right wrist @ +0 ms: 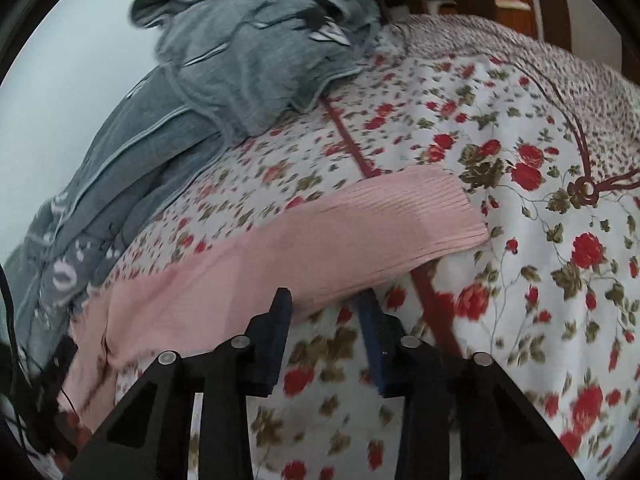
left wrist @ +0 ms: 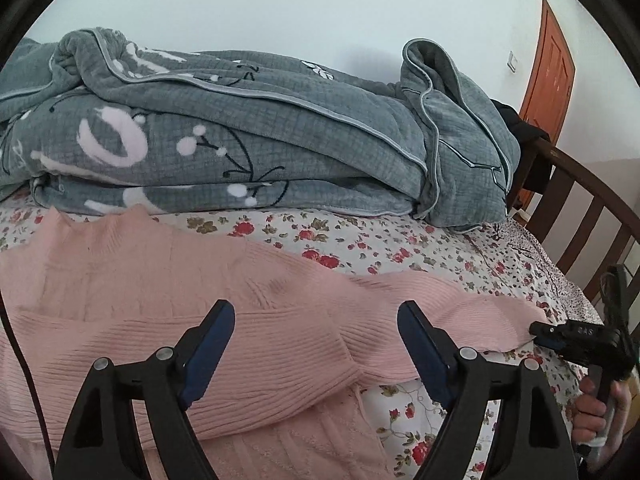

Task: Fold small clothes
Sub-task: 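Grasp the other sleeve cuff with the right tool and lift it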

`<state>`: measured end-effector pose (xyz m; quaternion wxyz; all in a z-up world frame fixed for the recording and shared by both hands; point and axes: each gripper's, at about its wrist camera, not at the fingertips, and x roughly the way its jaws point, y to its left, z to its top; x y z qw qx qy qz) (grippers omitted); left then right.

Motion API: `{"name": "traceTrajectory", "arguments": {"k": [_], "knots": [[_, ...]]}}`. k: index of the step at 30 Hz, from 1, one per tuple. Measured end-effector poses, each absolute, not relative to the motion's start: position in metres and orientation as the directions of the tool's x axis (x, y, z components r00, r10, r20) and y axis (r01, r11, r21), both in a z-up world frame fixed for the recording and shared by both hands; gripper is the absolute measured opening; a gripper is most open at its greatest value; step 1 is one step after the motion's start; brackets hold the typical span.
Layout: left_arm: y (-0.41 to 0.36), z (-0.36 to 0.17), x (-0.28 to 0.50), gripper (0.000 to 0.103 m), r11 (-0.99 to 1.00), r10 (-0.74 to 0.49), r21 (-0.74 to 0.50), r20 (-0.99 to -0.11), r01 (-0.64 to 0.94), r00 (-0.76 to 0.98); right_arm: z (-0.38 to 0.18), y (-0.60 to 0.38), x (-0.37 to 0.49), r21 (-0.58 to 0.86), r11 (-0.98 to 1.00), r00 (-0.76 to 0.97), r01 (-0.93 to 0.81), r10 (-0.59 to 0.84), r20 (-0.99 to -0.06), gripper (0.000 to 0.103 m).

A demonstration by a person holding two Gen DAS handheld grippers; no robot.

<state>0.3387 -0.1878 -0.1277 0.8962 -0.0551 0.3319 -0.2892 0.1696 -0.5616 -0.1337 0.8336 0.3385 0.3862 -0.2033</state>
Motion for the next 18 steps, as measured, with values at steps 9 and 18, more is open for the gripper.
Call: {"name": "traceTrajectory", "arguments": {"k": [9, 18], "knots": [[-0.192, -0.129, 0.340, 0.083, 0.825, -0.556, -0.288, -0.573, 0.487, 0.602, -0.130, -0.575, 0.167, 0.438, 0.667, 0.668, 0.603, -0.123, -0.734, 0.006], [-0.180, -0.130, 0.349, 0.083, 0.818, -0.573, -0.358, -0.569, 0.450, 0.590, -0.054, -0.538, 0.165, 0.306, 0.781, 0.729, 0.544, -0.260, -0.633, 0.006]]}}
